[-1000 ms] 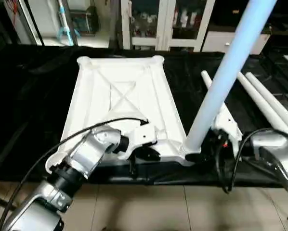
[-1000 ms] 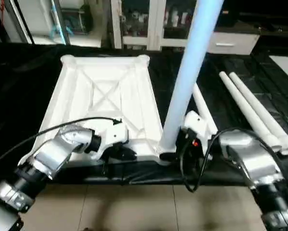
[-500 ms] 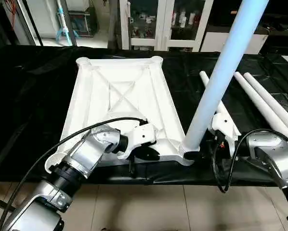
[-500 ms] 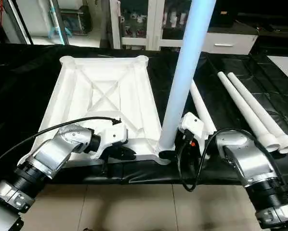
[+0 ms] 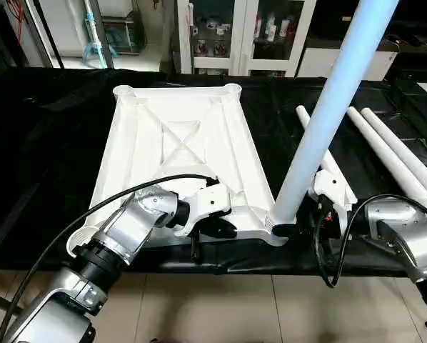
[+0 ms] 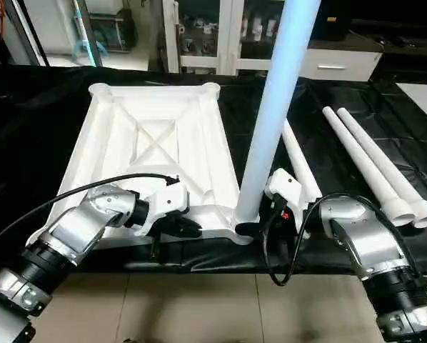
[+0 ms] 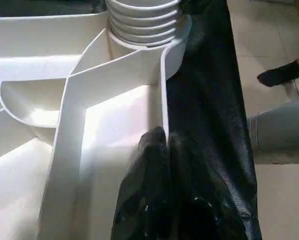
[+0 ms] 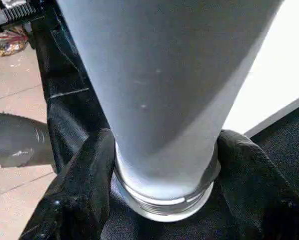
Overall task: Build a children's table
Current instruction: Rotate leg to tighten
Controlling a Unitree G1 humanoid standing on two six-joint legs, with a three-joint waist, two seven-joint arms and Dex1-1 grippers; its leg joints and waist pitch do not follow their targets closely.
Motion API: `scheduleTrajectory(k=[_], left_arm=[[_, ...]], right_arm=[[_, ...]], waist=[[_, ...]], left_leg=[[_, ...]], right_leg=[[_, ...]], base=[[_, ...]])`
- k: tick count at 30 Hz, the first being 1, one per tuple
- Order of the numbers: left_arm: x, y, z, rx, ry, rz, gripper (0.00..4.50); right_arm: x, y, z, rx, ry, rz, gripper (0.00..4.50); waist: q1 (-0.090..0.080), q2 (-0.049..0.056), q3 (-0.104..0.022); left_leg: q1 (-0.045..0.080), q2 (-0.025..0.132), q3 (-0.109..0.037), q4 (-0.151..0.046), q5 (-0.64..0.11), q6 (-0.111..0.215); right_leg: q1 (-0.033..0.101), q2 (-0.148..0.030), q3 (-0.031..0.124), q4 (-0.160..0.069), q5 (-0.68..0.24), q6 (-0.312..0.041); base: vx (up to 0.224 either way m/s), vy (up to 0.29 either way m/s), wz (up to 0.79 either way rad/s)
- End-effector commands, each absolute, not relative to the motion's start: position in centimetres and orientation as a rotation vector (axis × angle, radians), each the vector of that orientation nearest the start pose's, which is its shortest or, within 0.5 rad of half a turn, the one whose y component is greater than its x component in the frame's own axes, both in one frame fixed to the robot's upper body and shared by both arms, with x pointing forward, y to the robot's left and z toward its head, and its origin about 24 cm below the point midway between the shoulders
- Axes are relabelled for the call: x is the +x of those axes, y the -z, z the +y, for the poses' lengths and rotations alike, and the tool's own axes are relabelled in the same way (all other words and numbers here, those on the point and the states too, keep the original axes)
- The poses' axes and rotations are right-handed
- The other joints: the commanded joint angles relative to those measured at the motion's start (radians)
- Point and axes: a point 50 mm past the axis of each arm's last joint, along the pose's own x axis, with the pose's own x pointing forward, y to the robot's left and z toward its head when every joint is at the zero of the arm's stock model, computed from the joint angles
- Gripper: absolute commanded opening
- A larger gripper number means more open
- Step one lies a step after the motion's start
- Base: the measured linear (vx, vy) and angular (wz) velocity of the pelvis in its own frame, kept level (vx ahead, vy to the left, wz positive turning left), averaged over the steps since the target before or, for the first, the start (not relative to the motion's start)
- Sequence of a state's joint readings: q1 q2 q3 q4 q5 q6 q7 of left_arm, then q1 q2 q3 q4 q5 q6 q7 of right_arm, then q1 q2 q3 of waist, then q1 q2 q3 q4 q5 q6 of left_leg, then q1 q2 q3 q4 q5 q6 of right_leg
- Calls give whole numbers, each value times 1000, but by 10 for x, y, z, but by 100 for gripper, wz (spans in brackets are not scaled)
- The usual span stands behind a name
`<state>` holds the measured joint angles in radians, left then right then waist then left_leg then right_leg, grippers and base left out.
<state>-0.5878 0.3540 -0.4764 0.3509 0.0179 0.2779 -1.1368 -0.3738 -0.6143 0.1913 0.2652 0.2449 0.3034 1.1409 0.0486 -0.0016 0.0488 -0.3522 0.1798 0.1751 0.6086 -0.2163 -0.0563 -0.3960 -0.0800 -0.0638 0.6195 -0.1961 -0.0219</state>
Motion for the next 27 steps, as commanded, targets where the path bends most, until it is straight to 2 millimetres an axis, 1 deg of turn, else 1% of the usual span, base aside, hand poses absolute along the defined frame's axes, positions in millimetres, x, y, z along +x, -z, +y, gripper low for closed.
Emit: scheduleTrajectory(k=[1,2,3,4,5,6,7,8,9,10,11,12,14,15,16,17,18,19,20,21,22,24,25,26,27], left_arm=[[296,-51,86,521,1447,507,0],[296,-51,86,521,1447,507,0],[297,-52,87,490,1426,502,0],[303,-55,87,419,1364,485,0],[303,-55,87,419,1364,485,0],[306,-56,87,379,1325,479,0],[306,-57,87,378,1323,479,0],[311,-58,85,362,1284,471,0],[311,-58,85,362,1284,471,0],[313,-58,85,356,1269,466,0],[316,-60,83,344,1243,462,0],[319,-62,81,338,1222,461,0],[322,-64,78,338,1195,458,0],[322,-64,77,337,1191,458,0],[325,-66,73,322,1165,455,0],[325,-67,72,319,1160,454,0],[330,-69,65,289,1098,457,0],[333,-70,62,281,1056,461,0],[335,-70,60,276,1016,465,0],[335,-70,60,276,1016,465,0],[336,-68,58,267,985,481,0],[338,-67,57,271,940,494,0],[340,-64,56,283,905,504,0],[340,-64,55,276,897,507,0],[339,-63,54,269,894,508,0]], right_arm=[[284,-61,-195,-183,-1125,465,272],[284,-61,-195,-183,-1125,465,272],[289,-57,-196,-142,-1034,439,272],[297,-50,-196,-95,-895,411,272],[297,-50,-196,-95,-895,411,271],[301,-45,-196,-70,-820,402,271],[301,-45,-196,-68,-816,403,269],[303,-38,-192,-42,-750,410,269],[303,-38,-192,-42,-750,410,269],[304,-35,-190,-32,-722,415,269],[306,-28,-185,-26,-664,428,269],[308,-22,-180,-30,-611,440,269],[312,-16,-174,-31,-544,453,269],[313,-16,-173,-28,-532,456,268],[317,-12,-167,-19,-461,468,268],[318,-11,-166,-19,-447,470,268],[326,-7,-158,-7,-331,489,268],[330,-4,-153,18,-277,502,268],[333,-3,-148,47,-227,517,268],[333,-3,-148,47,-227,517,268],[335,-1,-145,45,-163,532,268],[338,0,-142,63,-95,547,267],[340,1,-138,71,-34,555,267],[341,0,-135,70,-15,557,267],[342,0,-134,70,-7,558,267]], waist=[[-2,-8,-63],[-3,-8,-61],[-5,-2,-60],[-8,0,-57],[-14,-2,-55],[-19,-5,-58],[-23,-5,-58],[-26,-2,-56],[-28,-3,-56],[-32,-5,-58],[-33,-4,-57],[-42,-1,-57],[-50,-3,-58],[-53,-2,-58],[-54,-2,-58],[-57,-2,-57],[-62,-1,-57],[-69,-4,-58],[-71,-1,-61],[-67,0,-61],[-65,-5,-61],[-64,-1,-62],[-65,-3,-61],[-65,-2,-60],[-62,-5,-59]], left_leg=[[-2,50,-13,-67,-92,95],[-2,51,-13,-68,-98,93],[0,51,-13,-70,-117,83],[1,50,-13,-72,-145,68],[-1,47,-12,-73,-156,57],[-6,46,-18,-74,-164,40],[-8,45,-18,-75,-160,35],[-1,46,-18,-76,-180,30],[-1,45,-18,-76,-182,29],[-4,46,-20,-78,-179,32],[-4,45,-19,-77,-175,34],[-5,43,-18,-78,-176,29],[-11,42,-23,-81,-177,16],[-7,42,-22,-79,-189,17],[-5,43,-21,-79,-191,21],[-6,43,-20,-78,-188,21],[-7,42,-20,-79,-184,15],[-11,41,-21,-79,-179,10],[-14,38,-26,-80,-167,0],[-12,39,-24,-78,-159,5],[-8,40,-19,-76,-158,17],[-6,39,-17,-77,-151,24],[-4,39,-17,-77,-159,21],[-4,38,-16,-78,-166,19],[-4,38,-16,-78,-177,19]], right_leg=[[58,-66,48,-68,-82,-272],[57,-66,48,-70,-94,-270],[55,-66,47,-74,-123,-266],[53,-66,47,-79,-161,-263],[53,-65,46,-81,-185,-257],[61,-68,43,-82,-226,-237],[61,-67,43,-83,-234,-230],[53,-66,43,-90,-267,-218],[53,-64,43,-91,-268,-216],[56,-65,43,-90,-260,-214],[54,-65,44,-89,-252,-215],[50,-64,43,-90,-253,-219],[57,-65,40,-90,-270,-207],[53,-64,41,-92,-276,-206],[50,-65,43,-93,-267,-212],[50,-65,43,-92,-260,-217],[50,-65,42,-90,-258,-220],[50,-64,42,-89,-259,-221],[57,-67,39,-88,-268,-214],[54,-67,40,-90,-249,-212],[49,-65,43,-91,-222,-219],[48,-64,43,-88,-197,-231],[45,-63,43,-89,-198,-234],[45,-63,43,-91,-209,-232],[45,-65,43,-91,-226,-225]], base=[[0,0,0],[0,0,0],[0,0,0],[0,0,0],[0,0,0],[0,0,0],[0,0,0],[0,0,0],[0,0,0],[0,0,0],[0,0,0],[0,0,0],[0,0,0],[0,0,0],[0,0,0],[0,0,0],[0,0,0],[0,0,0],[0,0,0],[0,0,0],[0,0,0],[0,0,0],[0,0,0],[0,0,0],[0,0,0]])
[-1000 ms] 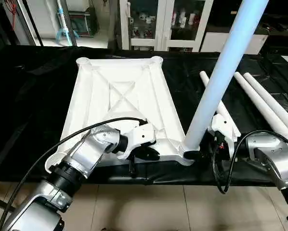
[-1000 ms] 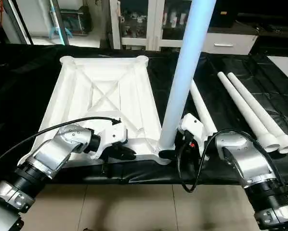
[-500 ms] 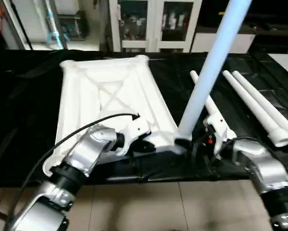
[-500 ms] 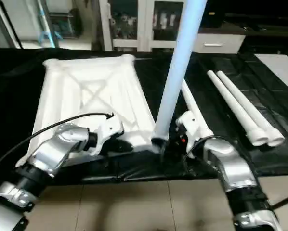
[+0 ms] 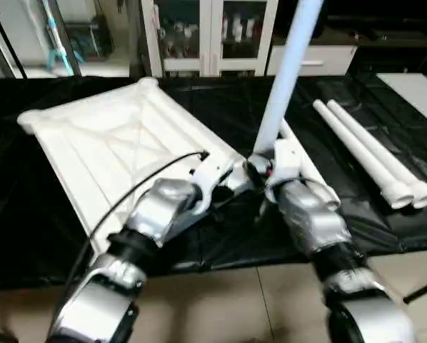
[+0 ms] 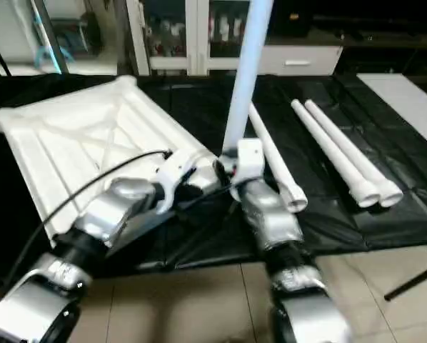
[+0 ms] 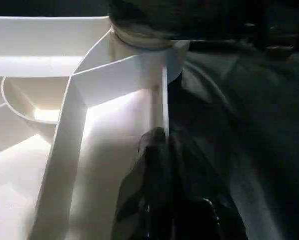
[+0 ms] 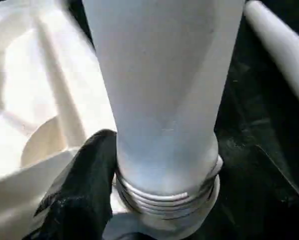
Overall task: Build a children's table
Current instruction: Rotate leg to tighten
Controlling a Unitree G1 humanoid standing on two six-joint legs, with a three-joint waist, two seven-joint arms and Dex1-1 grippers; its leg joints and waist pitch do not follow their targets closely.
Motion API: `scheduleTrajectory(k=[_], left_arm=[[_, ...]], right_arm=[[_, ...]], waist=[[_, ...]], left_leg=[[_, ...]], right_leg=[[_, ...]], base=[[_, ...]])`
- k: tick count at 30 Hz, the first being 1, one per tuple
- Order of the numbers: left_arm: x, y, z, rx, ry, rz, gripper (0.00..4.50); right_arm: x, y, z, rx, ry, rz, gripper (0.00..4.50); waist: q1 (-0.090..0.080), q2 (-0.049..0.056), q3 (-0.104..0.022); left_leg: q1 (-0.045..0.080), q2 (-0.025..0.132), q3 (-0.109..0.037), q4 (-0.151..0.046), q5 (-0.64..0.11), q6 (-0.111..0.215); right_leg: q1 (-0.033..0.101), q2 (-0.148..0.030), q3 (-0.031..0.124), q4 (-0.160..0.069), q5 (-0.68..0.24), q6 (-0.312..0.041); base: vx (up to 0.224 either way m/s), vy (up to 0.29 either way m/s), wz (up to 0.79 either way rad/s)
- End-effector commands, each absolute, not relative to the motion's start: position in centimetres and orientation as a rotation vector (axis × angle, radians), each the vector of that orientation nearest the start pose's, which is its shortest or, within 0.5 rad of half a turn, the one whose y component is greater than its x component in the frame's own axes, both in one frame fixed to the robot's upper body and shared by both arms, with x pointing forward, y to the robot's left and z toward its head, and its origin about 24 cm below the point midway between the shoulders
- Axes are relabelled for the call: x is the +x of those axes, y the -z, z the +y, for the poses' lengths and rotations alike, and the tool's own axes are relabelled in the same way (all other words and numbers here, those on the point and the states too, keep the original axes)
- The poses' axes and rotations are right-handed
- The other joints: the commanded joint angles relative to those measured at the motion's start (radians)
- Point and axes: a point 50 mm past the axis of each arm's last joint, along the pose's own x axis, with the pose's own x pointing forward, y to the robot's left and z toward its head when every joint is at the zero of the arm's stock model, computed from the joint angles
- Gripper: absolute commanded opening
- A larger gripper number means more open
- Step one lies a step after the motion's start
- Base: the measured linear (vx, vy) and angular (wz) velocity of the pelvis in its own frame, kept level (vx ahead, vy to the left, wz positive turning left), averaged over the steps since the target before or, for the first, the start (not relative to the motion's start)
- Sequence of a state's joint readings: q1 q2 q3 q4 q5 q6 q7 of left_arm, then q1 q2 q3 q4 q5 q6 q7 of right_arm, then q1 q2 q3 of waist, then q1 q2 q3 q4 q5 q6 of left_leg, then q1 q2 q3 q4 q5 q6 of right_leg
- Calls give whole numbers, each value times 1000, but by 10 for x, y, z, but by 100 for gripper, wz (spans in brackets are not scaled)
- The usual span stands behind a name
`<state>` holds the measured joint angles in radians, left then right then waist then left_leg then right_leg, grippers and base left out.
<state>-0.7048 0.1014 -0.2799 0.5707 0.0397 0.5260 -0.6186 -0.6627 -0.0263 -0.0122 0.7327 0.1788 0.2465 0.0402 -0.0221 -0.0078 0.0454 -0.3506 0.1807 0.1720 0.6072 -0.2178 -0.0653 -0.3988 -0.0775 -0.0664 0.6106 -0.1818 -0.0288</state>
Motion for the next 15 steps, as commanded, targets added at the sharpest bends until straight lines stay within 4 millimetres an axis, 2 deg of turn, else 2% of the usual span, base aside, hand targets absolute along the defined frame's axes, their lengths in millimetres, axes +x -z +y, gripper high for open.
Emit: scheduleTrajectory(k=[1,5,9,11,13,15], left_arm=[[339,-63,54,266,892,510,0],[337,-63,55,259,893,515,0],[336,-61,59,259,892,522,0],[336,-59,61,259,891,526,0],[336,-58,63,260,891,530,0],[335,-57,65,262,889,533,0]], right_arm=[[343,-1,-131,77,-6,552,267],[349,-8,-120,95,-40,507,267],[354,-16,-116,37,-73,421,267],[356,-21,-116,55,-105,390,267],[357,-25,-115,76,-131,367,323],[358,-28,-116,82,-151,343,346]], waist=[[9,-1,-56],[6,0,-55],[5,-4,-55],[4,-4,-55],[5,-3,-56],[8,-2,-58]], left_leg=[[-6,38,-13,-78,-179,28],[-8,39,-15,-82,-205,21],[-6,39,-15,-83,-232,17],[-10,40,-16,-83,-227,20],[-8,39,-13,-82,-219,30],[-7,41,-12,-81,-194,37]], right_leg=[[48,-66,45,-85,-245,-207],[47,-66,44,-84,-251,-199],[44,-67,45,-87,-274,-190],[45,-67,45,-86,-272,-187],[44,-65,46,-84,-246,-194],[45,-66,47,-82,-210,-208]], base=[[0,0,0],[0,0,0],[0,0,0],[0,0,0],[0,0,0],[0,0,0]])
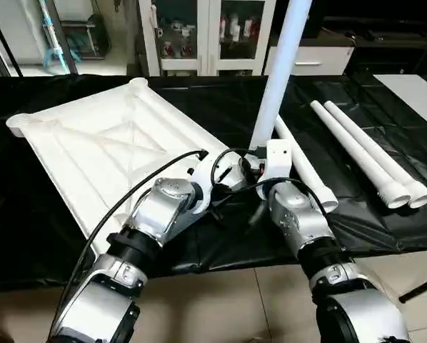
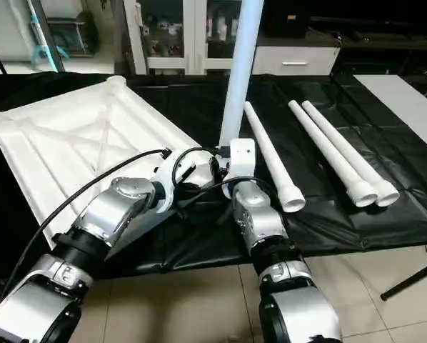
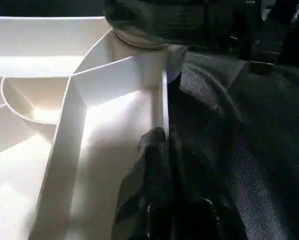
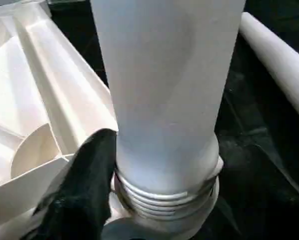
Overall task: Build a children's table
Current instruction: Rotate leg to tighten
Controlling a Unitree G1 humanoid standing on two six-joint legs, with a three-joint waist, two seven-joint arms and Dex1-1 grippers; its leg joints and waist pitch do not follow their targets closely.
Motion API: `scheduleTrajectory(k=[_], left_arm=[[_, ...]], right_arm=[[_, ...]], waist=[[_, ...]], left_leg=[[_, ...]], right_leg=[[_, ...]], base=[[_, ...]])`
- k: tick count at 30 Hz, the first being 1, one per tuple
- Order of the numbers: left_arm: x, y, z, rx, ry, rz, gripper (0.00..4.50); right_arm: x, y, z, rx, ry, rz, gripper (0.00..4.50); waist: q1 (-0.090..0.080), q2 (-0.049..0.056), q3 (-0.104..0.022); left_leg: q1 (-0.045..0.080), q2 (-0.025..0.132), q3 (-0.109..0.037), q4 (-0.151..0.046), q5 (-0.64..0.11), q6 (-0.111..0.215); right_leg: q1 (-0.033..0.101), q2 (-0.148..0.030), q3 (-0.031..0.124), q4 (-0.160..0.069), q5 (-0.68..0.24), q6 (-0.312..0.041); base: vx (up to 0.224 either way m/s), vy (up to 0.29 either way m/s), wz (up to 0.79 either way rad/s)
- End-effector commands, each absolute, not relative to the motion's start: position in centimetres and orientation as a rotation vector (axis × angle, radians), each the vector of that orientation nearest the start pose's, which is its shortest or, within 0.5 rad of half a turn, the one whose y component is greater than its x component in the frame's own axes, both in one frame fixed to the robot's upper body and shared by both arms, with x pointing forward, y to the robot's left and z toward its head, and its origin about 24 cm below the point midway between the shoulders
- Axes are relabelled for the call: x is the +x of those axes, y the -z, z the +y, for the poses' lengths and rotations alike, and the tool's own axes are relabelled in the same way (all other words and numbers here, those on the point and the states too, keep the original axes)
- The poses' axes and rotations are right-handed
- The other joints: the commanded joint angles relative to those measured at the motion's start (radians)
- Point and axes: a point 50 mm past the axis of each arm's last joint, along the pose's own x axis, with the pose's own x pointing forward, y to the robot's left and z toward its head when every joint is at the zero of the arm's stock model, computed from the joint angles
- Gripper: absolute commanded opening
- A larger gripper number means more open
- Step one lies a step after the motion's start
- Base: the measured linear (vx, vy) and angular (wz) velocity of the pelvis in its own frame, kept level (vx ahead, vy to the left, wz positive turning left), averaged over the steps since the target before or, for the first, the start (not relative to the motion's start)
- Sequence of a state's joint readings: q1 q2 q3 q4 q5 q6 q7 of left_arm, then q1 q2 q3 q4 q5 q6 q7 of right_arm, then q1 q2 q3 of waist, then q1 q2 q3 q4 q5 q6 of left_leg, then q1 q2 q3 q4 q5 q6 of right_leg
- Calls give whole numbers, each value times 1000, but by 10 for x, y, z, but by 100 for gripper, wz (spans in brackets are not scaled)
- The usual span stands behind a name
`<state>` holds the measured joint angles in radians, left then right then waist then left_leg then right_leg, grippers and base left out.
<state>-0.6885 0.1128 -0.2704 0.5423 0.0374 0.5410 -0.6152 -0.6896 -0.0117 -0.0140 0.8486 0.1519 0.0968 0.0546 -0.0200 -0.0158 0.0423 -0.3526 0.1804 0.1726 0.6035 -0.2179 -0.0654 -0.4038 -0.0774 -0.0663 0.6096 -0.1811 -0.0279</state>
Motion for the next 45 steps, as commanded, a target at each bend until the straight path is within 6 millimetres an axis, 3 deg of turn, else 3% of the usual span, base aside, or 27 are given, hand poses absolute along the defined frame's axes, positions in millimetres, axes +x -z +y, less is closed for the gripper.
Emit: scheduleTrajectory(k=[1,2,4,5,8,11,12,13,17,19,20,21,24,25,27,36,37,38,42,43,44,45], left_arm=[[335,-57,66,263,890,537,0],[335,-56,68,268,890,539,0],[336,-55,71,274,890,543,0],[336,-55,72,276,893,544,0],[336,-56,75,282,903,545,0],[336,-55,76,287,911,548,0],[335,-54,77,298,925,554,0],[335,-54,77,302,932,555,0],[335,-54,76,309,947,557,0],[335,-55,75,317,964,556,0],[335,-55,75,319,967,556,0],[334,-55,75,320,980,557,0],[331,-53,76,326,1004,560,0],[330,-52,77,330,1017,563,0],[328,-51,77,335,1032,567,0],[328,-53,77,335,1067,546,0],[327,-53,77,339,1074,547,0],[327,-53,78,347,1085,544,0],[326,-55,80,358,1111,540,0],[326,-55,81,359,1114,539,0],[326,-56,82,364,1120,537,0],[325,-56,82,366,1129,534,0]], right_arm=[[358,-31,-116,86,-163,331,346],[358,-34,-116,90,-183,316,364],[357,-40,-117,86,-217,291,373],[356,-42,-119,83,-231,285,379],[352,-46,-126,60,-265,274,395],[350,-50,-133,48,-290,266,403],[346,-56,-140,40,-343,257,403],[343,-59,-144,32,-378,252,403],[338,-65,-149,23,-451,250,403],[334,-69,-152,7,-516,252,403],[333,-69,-152,3,-525,254,403],[331,-70,-152,-10,-553,255,403],[328,-71,-150,-14,-601,256,403],[326,-71,-149,-19,-625,256,403],[323,-72,-149,-26,-655,257,403],[322,-78,-154,-72,-706,253,403],[322,-79,-155,-80,-714,252,403],[321,-80,-156,-87,-724,252,403],[319,-82,-161,-127,-772,255,403],[319,-82,-161,-136,-780,256,403],[319,-83,-161,-143,-785,255,403],[319,-83,-162,-153,-790,253,403]], waist=[[8,6,-56],[14,15,-60],[25,9,-65],[30,14,-64],[32,14,-61],[32,13,-55],[31,6,-54],[35,7,-53],[37,8,-53],[33,0,-53],[34,1,-52],[32,9,-51],[27,6,-53],[29,17,-53],[26,10,-53],[27,9,-55],[26,4,-55],[28,7,-55],[29,-1,-53],[30,-1,-53],[33,8,-53],[32,3,-53]], left_leg=[[-4,41,-11,-76,-183,41],[-1,40,-9,-72,-144,51],[-7,41,-8,-67,-40,95],[-6,41,-7,-65,-17,112],[-6,41,-7,-66,-39,123],[-3,43,-7,-72,-109,94],[-5,43,-6,-73,-124,84],[-2,42,-6,-72,-129,82],[-5,44,-8,-73,-112,81],[-6,43,-6,-70,-106,83],[-6,43,-6,-70,-104,88],[-8,42,-7,-71,-112,88],[-9,43,-8,-70,-115,83],[-8,43,-10,-71,-116,81],[-8,44,-9,-71,-114,82],[-7,44,-8,-68,-100,88],[-9,43,-7,-67,-97,91],[-9,44,-8,-67,-92,94],[-7,44,-6,-67,-101,98],[-7,45,-6,-67,-104,97],[-5,46,-8,-67,-103,95],[-8,45,-7,-67,-100,95]], right_leg=[[49,-65,47,-80,-195,-214],[51,-65,49,-71,-126,-234],[60,-63,48,-54,33,-268],[58,-63,47,-52,68,-280],[61,-65,47,-56,35,-285],[58,-64,47,-69,-80,-267],[60,-64,48,-73,-112,-255],[58,-63,49,-75,-130,-244],[58,-63,49,-74,-132,-230],[57,-64,50,-74,-143,-226],[57,-64,51,-76,-150,-222],[56,-64,49,-78,-171,-220],[56,-64,49,-80,-181,-216],[56,-64,48,-79,-179,-219],[56,-62,48,-79,-162,-223],[58,-63,49,-75,-133,-238],[58,-63,49,-76,-131,-237],[58,-64,49,-74,-133,-237],[56,-65,49,-77,-171,-228],[55,-65,49,-78,-178,-227],[54,-66,49,-76,-176,-229],[55,-65,49,-77,-168,-228]], base=[[0,0,0],[0,0,0],[0,0,0],[0,0,0],[0,0,0],[0,0,0],[0,0,0],[0,0,0],[0,0,0],[0,0,0],[0,0,0],[0,0,0],[0,0,0],[0,0,0],[0,0,0],[0,0,0],[0,0,0],[0,0,0],[0,0,0],[0,0,0],[0,0,0],[0,0,0]])
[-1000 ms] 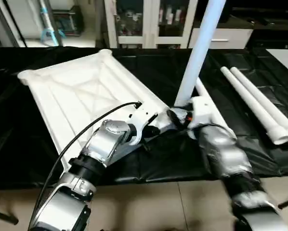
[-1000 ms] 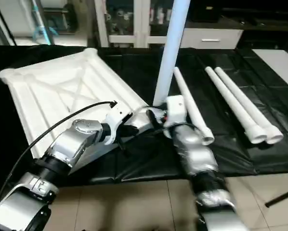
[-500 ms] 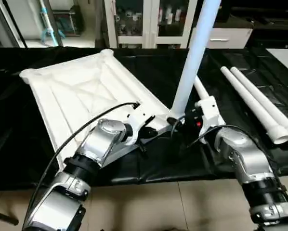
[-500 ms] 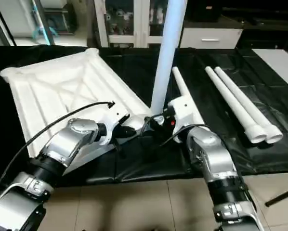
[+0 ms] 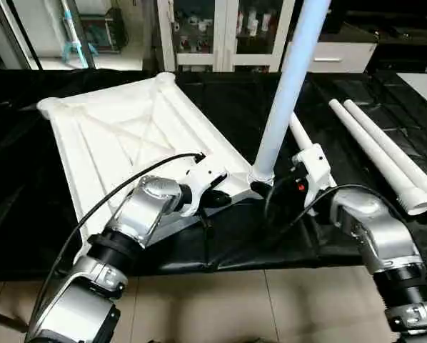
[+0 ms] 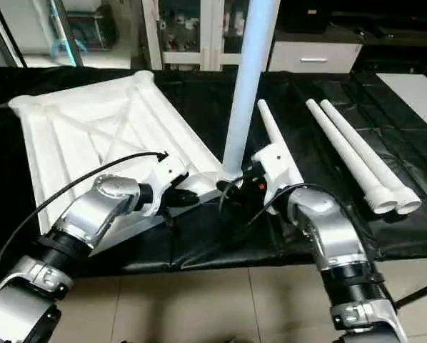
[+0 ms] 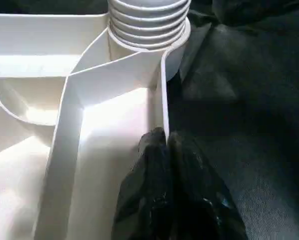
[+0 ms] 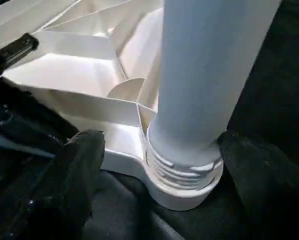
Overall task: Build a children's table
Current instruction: Rotate leg to tighten
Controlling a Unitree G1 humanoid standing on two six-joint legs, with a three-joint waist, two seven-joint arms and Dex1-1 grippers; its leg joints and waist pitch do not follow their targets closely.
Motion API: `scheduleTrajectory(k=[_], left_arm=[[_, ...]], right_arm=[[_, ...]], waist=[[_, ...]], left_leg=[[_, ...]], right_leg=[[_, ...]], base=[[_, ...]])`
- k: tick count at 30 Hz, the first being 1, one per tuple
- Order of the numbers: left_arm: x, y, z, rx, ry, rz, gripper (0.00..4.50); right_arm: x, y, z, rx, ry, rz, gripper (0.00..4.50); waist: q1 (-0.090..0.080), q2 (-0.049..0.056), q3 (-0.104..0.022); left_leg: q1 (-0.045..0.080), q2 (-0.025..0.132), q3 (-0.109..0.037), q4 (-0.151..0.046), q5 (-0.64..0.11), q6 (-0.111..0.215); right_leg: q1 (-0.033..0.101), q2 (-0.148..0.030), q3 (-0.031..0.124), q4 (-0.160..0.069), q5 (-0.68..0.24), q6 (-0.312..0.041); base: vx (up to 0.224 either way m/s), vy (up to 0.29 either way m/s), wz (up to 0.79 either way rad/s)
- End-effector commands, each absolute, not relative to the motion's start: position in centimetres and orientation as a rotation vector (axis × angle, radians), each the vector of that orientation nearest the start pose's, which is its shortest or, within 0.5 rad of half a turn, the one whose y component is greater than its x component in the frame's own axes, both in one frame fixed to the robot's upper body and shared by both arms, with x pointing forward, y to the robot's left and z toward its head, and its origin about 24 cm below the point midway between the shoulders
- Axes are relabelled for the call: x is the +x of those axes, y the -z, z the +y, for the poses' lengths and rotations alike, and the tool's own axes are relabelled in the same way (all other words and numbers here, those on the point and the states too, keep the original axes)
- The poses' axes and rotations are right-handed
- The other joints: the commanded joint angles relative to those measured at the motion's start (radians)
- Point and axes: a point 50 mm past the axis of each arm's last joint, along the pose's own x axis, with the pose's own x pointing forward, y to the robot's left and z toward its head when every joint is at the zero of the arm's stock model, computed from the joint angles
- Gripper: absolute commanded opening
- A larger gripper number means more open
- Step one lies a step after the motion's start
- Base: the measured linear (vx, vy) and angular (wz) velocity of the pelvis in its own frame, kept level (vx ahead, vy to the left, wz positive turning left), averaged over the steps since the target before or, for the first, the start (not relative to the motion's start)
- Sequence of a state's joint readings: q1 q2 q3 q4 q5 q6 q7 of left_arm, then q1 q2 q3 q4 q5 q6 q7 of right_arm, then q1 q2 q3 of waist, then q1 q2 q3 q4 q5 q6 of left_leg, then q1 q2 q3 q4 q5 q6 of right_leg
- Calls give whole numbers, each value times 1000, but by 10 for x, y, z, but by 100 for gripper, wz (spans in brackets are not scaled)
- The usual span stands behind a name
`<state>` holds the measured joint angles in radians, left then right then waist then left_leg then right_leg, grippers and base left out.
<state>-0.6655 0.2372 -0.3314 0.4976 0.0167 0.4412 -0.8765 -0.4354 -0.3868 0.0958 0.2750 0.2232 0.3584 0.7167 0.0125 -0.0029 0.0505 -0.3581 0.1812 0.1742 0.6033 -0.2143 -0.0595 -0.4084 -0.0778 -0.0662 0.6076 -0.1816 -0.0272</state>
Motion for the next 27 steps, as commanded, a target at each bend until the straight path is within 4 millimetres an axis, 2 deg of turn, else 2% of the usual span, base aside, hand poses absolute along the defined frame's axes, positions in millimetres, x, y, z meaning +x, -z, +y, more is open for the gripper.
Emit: scheduleTrajectory(k=[1,2,3,4,6,7,11,12,13,17,18,19,21,22,27], left_arm=[[324,-55,84,369,1134,538,0],[324,-55,85,369,1136,539,0],[320,-54,88,376,1171,542,0],[320,-54,88,376,1171,542,0],[318,-55,89,381,1192,538,0],[316,-55,89,385,1216,532,0],[308,-57,91,410,1298,529,0],[308,-57,91,411,1307,531,0],[306,-57,91,413,1320,533,0],[306,-57,92,429,1335,535,0],[306,-57,92,429,1335,535,0],[307,-57,92,444,1347,540,0],[306,-57,92,457,1360,542,0],[306,-58,91,458,1365,541,0],[305,-58,90,458,1383,541,0]], right_arm=[[319,-83,-162,-159,-800,251,403],[320,-83,-162,-160,-803,250,403],[321,-85,-161,-173,-813,235,403],[321,-85,-161,-173,-813,235,403],[322,-85,-162,-176,-814,232,403],[322,-85,-162,-182,-818,229,403],[320,-83,-166,-186,-846,229,403],[319,-83,-167,-184,-859,231,403],[317,-82,-168,-182,-882,234,403],[312,-82,-172,-170,-968,260,403],[312,-82,-172,-170,-968,260,403],[309,-79,-177,-183,-1018,299,403],[307,-76,-180,-196,-1054,331,403],[306,-74,-181,-206,-1067,352,403],[307,-69,-185,-225,-1073,385,403]], waist=[[6,12,-61],[6,12,-61],[11,23,-63],[8,13,-64],[12,13,-63],[20,19,-65],[29,14,-64],[30,17,-65],[31,13,-65],[40,15,-65],[40,15,-65],[40,9,-66],[42,10,-66],[41,6,-66],[43,5,-67]], left_leg=[[0,44,-12,-67,-98,86],[0,44,-12,-67,-98,86],[1,44,-14,-67,-97,82],[-1,44,-11,-67,-106,81],[-2,44,-11,-68,-105,80],[3,45,-11,-67,-102,79],[3,47,-10,-68,-85,77],[3,47,-10,-68,-81,79],[4,47,-9,-68,-81,82],[4,46,-8,-67,-90,87],[4,46,-8,-67,-90,87],[3,46,-9,-66,-84,91],[2,46,-8,-64,-76,96],[2,46,-8,-64,-75,99],[3,46,-8,-62,-61,107]], right_leg=[[60,-66,48,-70,-151,-235],[60,-66,48,-70,-151,-235],[62,-66,47,-67,-118,-244],[63,-64,47,-71,-103,-248],[65,-64,48,-68,-94,-254],[63,-65,47,-67,-91,-259],[63,-64,47,-61,-65,-266],[63,-64,48,-58,-53,-269],[63,-64,47,-58,-47,-270],[65,-66,48,-60,-68,-266],[65,-66,48,-60,-68,-266],[66,-65,47,-58,-65,-266],[66,-67,48,-59,-67,-265],[66,-67,48,-59,-68,-266],[64,-67,47,-58,-77,-267]], base=[[0,0,0],[0,0,0],[0,0,0],[0,0,0],[0,0,0],[0,0,0],[0,0,0],[0,0,0],[0,0,0],[0,0,0],[0,0,0],[0,0,0],[0,0,0],[0,0,0],[0,0,0]])
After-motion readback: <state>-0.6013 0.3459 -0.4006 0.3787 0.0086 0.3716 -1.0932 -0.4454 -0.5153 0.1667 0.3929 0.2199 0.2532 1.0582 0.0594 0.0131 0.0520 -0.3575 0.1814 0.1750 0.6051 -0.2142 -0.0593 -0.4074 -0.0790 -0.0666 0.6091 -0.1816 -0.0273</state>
